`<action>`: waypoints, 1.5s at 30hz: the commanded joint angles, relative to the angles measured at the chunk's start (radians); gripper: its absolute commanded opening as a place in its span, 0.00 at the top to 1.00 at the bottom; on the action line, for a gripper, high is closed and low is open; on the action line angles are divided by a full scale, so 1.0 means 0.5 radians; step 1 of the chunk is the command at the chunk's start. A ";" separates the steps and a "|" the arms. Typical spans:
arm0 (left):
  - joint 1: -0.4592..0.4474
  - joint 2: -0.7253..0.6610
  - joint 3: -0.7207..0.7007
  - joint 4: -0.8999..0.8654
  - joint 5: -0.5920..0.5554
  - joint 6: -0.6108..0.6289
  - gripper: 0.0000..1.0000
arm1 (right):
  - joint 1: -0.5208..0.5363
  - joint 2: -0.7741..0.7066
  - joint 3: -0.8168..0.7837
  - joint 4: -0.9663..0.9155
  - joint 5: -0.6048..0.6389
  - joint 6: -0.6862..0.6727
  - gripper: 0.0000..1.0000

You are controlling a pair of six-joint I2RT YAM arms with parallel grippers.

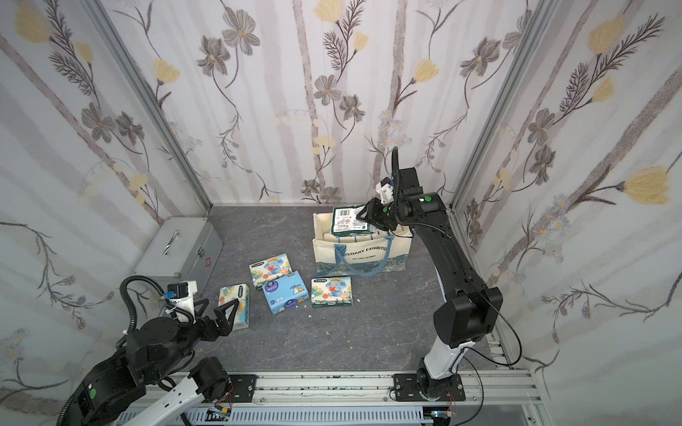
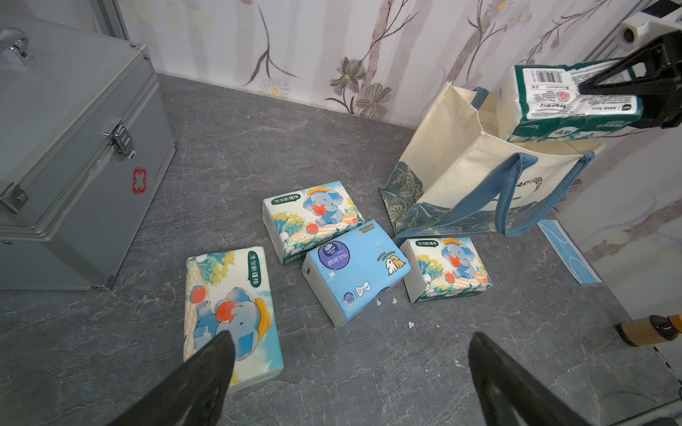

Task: Put tissues into the canvas bag
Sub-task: Place the pack of facial tissues in the canvas bag.

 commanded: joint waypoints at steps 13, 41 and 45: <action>0.101 -0.007 -0.016 0.022 0.102 0.054 0.00 | 0.142 0.526 0.539 -0.420 0.174 -0.181 0.56; 0.104 -0.037 -0.018 0.023 0.105 0.055 0.00 | 0.279 0.879 0.985 -0.383 -0.229 0.061 0.26; 0.104 -0.034 -0.017 0.023 0.107 0.054 0.00 | 0.293 0.880 0.982 -0.331 -0.323 0.087 0.24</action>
